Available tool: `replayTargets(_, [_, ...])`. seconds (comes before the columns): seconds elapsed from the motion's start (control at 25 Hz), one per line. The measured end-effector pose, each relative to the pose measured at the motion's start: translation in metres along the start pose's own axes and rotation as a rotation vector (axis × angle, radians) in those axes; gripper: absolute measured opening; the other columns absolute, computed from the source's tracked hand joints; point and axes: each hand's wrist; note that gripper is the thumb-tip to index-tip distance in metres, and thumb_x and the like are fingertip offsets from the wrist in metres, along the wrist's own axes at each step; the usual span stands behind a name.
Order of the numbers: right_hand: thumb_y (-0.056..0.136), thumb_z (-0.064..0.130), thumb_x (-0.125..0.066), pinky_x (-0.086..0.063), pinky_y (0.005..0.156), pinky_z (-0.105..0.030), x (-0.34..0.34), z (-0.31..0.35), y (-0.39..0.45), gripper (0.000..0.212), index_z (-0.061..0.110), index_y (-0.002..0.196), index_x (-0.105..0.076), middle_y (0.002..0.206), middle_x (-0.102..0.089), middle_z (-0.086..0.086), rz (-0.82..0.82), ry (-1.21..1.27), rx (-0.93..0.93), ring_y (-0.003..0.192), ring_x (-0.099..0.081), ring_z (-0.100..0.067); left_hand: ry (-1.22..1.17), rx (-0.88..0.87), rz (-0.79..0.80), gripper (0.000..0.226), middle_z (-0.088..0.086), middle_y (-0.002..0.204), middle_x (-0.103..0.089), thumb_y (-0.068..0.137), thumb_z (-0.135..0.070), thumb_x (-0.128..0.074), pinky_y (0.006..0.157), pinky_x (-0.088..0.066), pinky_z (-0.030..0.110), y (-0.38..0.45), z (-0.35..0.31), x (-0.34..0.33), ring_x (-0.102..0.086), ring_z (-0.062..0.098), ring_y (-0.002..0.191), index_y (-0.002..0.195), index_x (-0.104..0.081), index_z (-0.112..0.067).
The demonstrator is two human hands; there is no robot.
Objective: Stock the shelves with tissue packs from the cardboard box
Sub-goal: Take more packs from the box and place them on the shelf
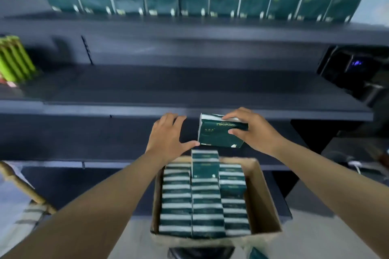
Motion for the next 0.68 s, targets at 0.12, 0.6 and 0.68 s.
replayTargets(0.12, [0.082,0.006,-0.069,-0.039,0.098,-0.02,0.03,0.07,0.045,0.032,0.025,0.107,-0.064,0.106,-0.059,0.011,-0.073,-0.032,0.087,0.106,-0.054,-0.007,0.017,-0.051,-0.126,0.089,0.003,0.148,-0.032,0.076,-0.069,-0.058,0.113,-0.016,0.035,0.036,0.026,0.078,-0.015,0.02,0.143,0.145,-0.031,-0.019])
replayTargets(0.6, [0.087,0.011,-0.064,-0.031,0.107,-0.024,0.036,0.219,0.208,0.029,0.035,0.101,-0.062,0.113,-0.057,0.02,-0.287,-0.077,0.141,0.119,-0.047,-0.002,0.073,-0.189,-0.357,0.085,0.004,0.143,-0.033,0.078,-0.068,-0.055,0.112,-0.021,0.037,0.163,0.161,0.228,-0.019,0.022,0.14,0.144,-0.03,-0.021])
replayTargets(0.68, [0.086,0.007,-0.064,-0.031,0.098,-0.009,0.035,0.217,0.237,0.03,0.034,0.099,-0.061,0.106,-0.055,0.018,-0.322,-0.112,0.148,0.108,-0.048,0.007,0.07,-0.193,-0.351,0.086,0.004,0.148,-0.029,0.078,-0.069,-0.055,0.114,-0.018,0.037,0.19,0.176,0.228,-0.016,0.021,0.141,0.145,-0.027,-0.021])
Point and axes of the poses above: each hand's wrist, its own y-axis towards the middle knuckle, its own x-axis out of the back of the hand, z = x × y
